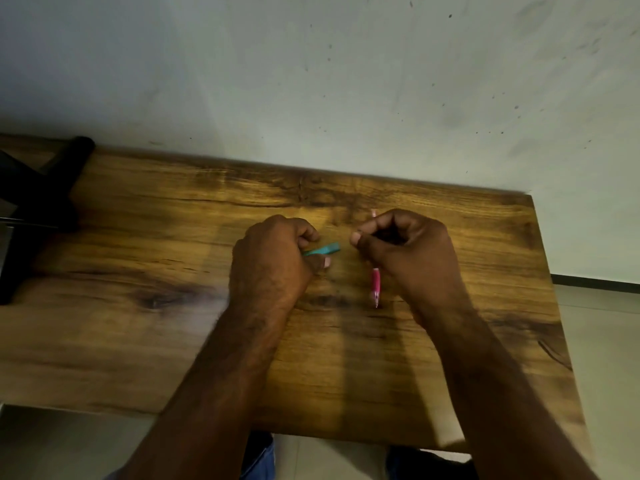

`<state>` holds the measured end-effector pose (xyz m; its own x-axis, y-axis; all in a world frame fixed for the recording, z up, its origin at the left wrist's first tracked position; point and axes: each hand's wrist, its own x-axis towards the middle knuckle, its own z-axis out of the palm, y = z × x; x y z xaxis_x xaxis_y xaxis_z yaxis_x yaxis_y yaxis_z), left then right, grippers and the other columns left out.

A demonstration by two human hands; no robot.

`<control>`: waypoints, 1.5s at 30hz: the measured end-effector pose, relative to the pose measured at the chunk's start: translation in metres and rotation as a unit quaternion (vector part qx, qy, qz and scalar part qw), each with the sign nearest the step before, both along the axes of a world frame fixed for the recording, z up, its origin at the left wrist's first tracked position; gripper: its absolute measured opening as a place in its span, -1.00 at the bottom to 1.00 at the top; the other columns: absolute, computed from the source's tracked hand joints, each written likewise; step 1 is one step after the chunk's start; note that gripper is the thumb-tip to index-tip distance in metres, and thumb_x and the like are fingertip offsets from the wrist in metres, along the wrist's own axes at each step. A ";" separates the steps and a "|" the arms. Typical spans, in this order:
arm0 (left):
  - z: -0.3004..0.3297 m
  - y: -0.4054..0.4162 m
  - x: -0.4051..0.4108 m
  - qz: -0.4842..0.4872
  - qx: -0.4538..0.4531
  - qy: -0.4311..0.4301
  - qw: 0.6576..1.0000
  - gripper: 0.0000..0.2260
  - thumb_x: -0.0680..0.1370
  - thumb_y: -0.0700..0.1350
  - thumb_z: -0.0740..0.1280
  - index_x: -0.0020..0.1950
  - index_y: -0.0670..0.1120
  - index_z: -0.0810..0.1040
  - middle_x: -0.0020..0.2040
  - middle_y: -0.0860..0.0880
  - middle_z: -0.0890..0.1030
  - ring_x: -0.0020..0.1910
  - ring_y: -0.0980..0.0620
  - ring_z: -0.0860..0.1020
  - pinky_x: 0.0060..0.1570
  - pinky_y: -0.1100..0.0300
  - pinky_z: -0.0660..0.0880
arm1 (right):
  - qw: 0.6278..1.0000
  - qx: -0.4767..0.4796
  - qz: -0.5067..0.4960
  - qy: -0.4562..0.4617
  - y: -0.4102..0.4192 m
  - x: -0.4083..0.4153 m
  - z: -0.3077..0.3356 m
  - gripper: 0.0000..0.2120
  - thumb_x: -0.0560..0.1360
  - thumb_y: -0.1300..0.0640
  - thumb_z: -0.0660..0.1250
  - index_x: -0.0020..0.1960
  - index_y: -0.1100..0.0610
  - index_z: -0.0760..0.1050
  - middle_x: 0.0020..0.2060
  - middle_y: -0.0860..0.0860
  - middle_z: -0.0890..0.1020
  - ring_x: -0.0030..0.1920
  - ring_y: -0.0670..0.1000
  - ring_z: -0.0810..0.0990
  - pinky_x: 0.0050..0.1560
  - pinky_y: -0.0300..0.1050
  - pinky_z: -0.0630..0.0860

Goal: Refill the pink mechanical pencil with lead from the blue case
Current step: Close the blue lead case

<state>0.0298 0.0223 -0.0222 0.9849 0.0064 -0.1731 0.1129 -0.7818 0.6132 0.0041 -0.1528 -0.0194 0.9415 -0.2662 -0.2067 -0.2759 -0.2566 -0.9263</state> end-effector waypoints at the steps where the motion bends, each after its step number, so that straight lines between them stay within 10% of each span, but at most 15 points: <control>1: 0.001 -0.001 -0.001 -0.002 0.012 -0.002 1.000 -0.67 0.35 0.06 0.64 0.07 0.10 0.72 -0.09 0.14 0.66 -0.08 0.12 0.61 0.04 0.02 0.62 | 0.999 0.035 -0.015 0.006 -0.003 0.000 0.001 -0.93 0.44 0.19 0.58 -0.15 0.08 0.70 -0.26 -0.02 0.76 -0.26 -0.10 0.71 -0.17 -0.17 0.67; 14: 0.010 -0.011 -0.005 -0.016 -0.007 -0.054 0.998 -0.84 0.35 0.06 0.59 -0.12 0.12 0.72 -0.26 0.19 0.63 -0.24 0.26 0.59 0.00 0.04 0.63 | 0.957 0.276 -0.082 0.035 -0.011 0.001 0.004 -0.81 0.47 0.39 0.48 0.09 0.31 0.66 -0.09 0.15 0.75 -0.15 0.06 0.76 -0.12 -0.20 0.66; 45: 0.019 -0.013 -0.006 -0.095 -0.031 -0.128 0.987 -0.84 0.39 0.00 0.58 -0.06 0.10 0.72 -0.16 0.17 0.64 -0.14 0.16 0.61 0.34 -0.18 0.36 | 0.999 0.037 0.031 -0.012 -0.010 0.003 0.003 -0.79 0.49 0.33 0.49 -0.08 0.02 0.71 -0.20 -0.07 0.77 -0.16 -0.06 0.75 -0.12 -0.20 0.69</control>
